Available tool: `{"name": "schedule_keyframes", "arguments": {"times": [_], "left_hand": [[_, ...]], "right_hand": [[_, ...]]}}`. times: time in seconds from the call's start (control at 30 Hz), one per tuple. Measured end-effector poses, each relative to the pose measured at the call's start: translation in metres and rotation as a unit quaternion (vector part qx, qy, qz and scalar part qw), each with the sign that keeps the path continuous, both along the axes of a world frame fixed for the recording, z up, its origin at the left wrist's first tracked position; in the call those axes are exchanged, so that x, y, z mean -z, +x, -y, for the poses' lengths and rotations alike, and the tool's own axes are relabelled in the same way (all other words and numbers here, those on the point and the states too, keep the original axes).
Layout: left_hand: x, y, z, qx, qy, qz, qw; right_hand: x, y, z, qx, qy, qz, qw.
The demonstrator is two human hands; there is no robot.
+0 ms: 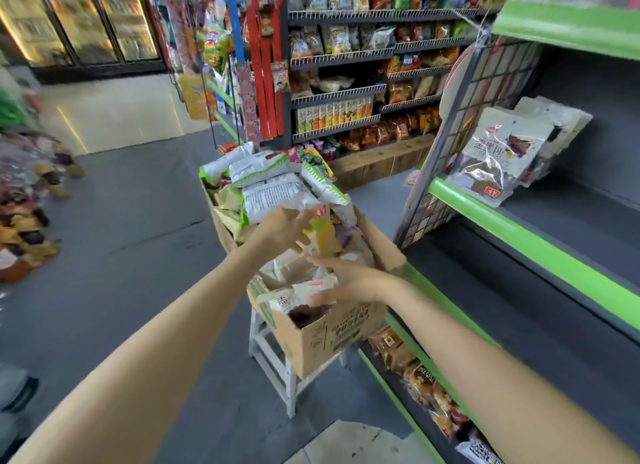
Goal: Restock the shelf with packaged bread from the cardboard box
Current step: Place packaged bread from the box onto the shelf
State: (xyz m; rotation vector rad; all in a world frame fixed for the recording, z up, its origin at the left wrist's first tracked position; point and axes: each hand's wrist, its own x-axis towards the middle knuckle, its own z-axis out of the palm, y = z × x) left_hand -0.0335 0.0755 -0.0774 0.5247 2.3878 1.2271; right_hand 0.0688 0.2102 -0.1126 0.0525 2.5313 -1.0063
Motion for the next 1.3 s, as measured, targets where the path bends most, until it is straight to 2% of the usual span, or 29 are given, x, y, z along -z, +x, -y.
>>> {"name": "schedule_keyframes", "arguments": {"times": [0.03,0.1,0.2,0.3,0.4,0.47,0.53,0.63,0.7,0.77,0.83,0.97,1.07,1.13,1.2,1.3], "left_hand": [[-0.001,0.007,0.006,-0.014,0.024,0.032,0.999],[0.004,0.025,0.021,-0.015,0.014,0.084,0.996],[0.014,0.042,0.036,0.013,0.014,0.109,0.994],[0.023,0.051,0.045,0.008,0.061,0.065,0.996],[0.027,0.055,0.047,-0.028,0.105,0.012,0.994],[0.025,0.055,0.039,-0.046,0.093,-0.019,0.994],[0.017,0.055,0.024,-0.052,0.108,-0.015,0.993],[0.0,0.051,-0.008,0.037,0.096,-0.005,0.995],[-0.015,0.045,-0.034,0.086,0.079,-0.005,0.993],[-0.027,0.033,-0.066,0.098,0.071,-0.045,0.992],[-0.041,0.024,-0.101,0.091,0.082,-0.075,0.99],[-0.057,0.01,-0.174,0.094,0.129,-0.051,0.986],[-0.06,0.0,-0.222,0.133,0.15,-0.06,0.978],[-0.061,-0.004,-0.248,0.164,0.133,-0.105,0.972],[-0.062,-0.007,-0.269,0.184,0.102,-0.139,0.968],[-0.061,-0.009,-0.292,0.225,0.032,-0.137,0.964]], "right_hand": [[0.003,0.001,0.004,-0.011,-0.005,0.001,1.0],[0.012,0.005,0.017,-0.018,0.0,-0.008,1.0],[0.027,0.006,0.023,0.116,-0.083,-0.081,0.986],[0.029,0.005,0.024,0.194,-0.041,-0.201,0.959],[0.018,0.008,0.024,0.262,-0.11,-0.277,0.918],[0.006,0.013,0.019,0.308,-0.116,-0.297,0.896],[-0.004,0.018,0.008,0.354,-0.125,-0.303,0.876],[-0.022,0.027,-0.017,0.416,-0.145,-0.323,0.838],[-0.037,0.033,-0.038,0.442,-0.203,-0.338,0.806],[-0.052,0.036,-0.064,0.441,-0.249,-0.329,0.797],[-0.059,0.033,-0.095,0.434,-0.265,-0.299,0.807],[-0.064,0.028,-0.151,0.481,-0.189,-0.235,0.823],[-0.066,0.022,-0.181,0.524,-0.204,-0.265,0.784],[-0.065,0.015,-0.2,0.564,-0.159,-0.303,0.751],[-0.062,0.01,-0.214,0.591,-0.094,-0.314,0.737],[-0.053,0.003,-0.229,0.614,-0.061,-0.298,0.728]]}}
